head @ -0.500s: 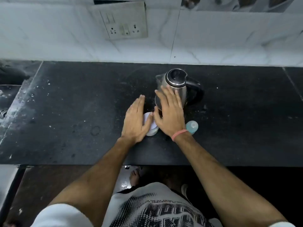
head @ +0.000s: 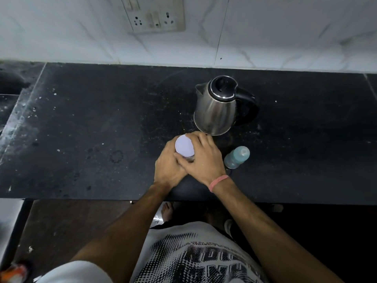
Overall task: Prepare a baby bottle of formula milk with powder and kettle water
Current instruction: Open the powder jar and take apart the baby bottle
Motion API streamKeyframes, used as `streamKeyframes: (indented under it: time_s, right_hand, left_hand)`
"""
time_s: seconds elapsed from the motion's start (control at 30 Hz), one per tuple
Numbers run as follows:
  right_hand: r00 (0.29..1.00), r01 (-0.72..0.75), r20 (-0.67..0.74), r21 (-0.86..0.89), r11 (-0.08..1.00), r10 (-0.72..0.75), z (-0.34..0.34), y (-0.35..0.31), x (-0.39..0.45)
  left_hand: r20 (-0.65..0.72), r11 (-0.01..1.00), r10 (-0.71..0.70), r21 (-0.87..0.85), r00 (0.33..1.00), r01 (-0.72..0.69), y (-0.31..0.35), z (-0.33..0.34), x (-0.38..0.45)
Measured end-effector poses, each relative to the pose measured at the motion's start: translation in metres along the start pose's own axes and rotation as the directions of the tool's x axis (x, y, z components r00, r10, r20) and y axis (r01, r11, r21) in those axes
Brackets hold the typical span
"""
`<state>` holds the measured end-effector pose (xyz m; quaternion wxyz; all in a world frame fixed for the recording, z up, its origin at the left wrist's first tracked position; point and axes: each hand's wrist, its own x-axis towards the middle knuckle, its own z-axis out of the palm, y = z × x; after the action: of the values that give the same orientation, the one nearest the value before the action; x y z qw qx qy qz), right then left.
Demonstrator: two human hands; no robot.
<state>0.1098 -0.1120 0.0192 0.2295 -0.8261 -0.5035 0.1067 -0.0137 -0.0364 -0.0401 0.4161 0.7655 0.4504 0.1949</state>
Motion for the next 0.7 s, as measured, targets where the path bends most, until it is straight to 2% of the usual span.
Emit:
streamKeyframes:
  time_s: [0.37,0.7]
  right_hand:
    - [0.994,-0.039,0.095,-0.089,0.995,0.047,-0.009,-0.008,0.011]
    - [0.986,0.027,0.163,-0.089,0.996,-0.012,-0.016,-0.004,0.026]
  left_hand:
    - [-0.020,1.000,-0.010,0.000,1.000,0.010,-0.004,0.000,0.001]
    - [-0.048,0.999,-0.002,0.046,0.999,0.004,-0.002,0.000,0.000]
